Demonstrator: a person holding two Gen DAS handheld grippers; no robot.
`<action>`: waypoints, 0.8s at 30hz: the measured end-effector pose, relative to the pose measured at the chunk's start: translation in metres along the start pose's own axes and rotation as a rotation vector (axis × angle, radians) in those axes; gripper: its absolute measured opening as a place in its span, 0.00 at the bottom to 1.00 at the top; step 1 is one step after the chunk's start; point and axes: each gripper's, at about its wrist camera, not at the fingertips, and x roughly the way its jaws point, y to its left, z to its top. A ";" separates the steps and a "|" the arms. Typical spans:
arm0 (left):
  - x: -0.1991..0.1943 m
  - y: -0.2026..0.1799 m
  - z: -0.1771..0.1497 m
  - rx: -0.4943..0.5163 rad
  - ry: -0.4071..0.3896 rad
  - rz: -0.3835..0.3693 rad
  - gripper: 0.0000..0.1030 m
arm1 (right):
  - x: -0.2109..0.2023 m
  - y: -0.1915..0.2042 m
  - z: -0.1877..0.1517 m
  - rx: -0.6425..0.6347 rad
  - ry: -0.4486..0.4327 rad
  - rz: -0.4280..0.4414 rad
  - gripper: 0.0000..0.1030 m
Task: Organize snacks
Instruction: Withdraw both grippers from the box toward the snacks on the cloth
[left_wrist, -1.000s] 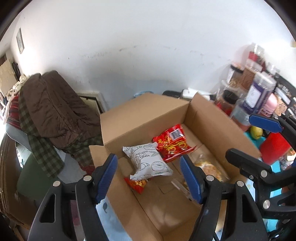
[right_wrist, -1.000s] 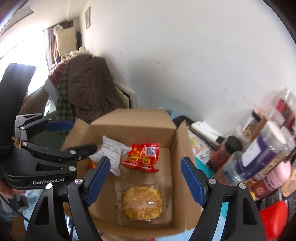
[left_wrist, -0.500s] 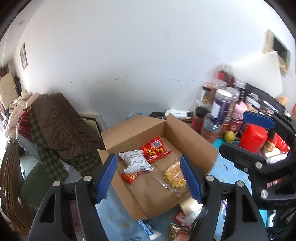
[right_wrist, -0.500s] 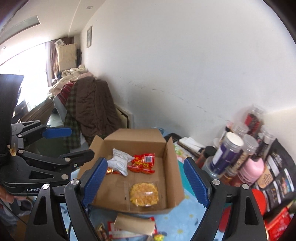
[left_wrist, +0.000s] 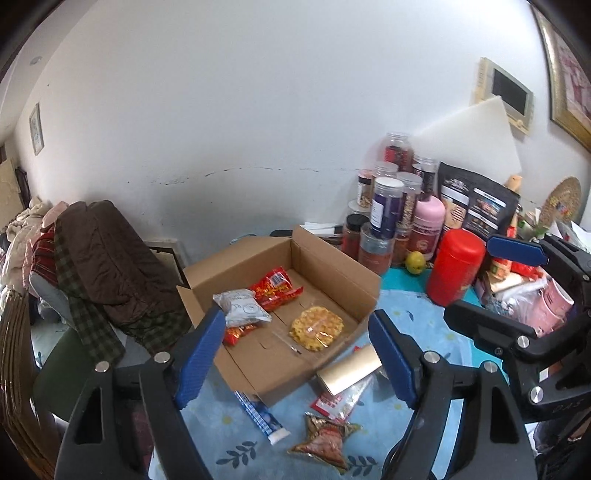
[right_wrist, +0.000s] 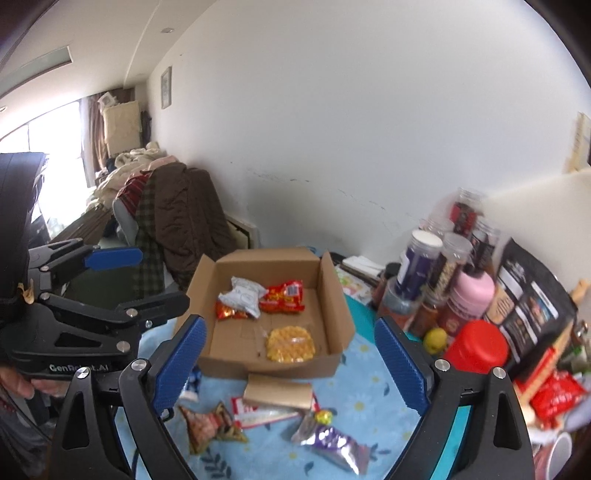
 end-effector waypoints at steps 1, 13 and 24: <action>-0.002 -0.002 -0.004 0.004 0.002 -0.005 0.78 | -0.004 0.001 -0.007 0.006 0.002 -0.010 0.91; -0.011 -0.026 -0.055 0.032 0.027 -0.053 0.78 | -0.024 0.007 -0.066 0.068 0.031 -0.072 0.91; 0.006 -0.036 -0.098 0.015 0.107 -0.075 0.78 | -0.014 0.010 -0.114 0.135 0.079 -0.047 0.91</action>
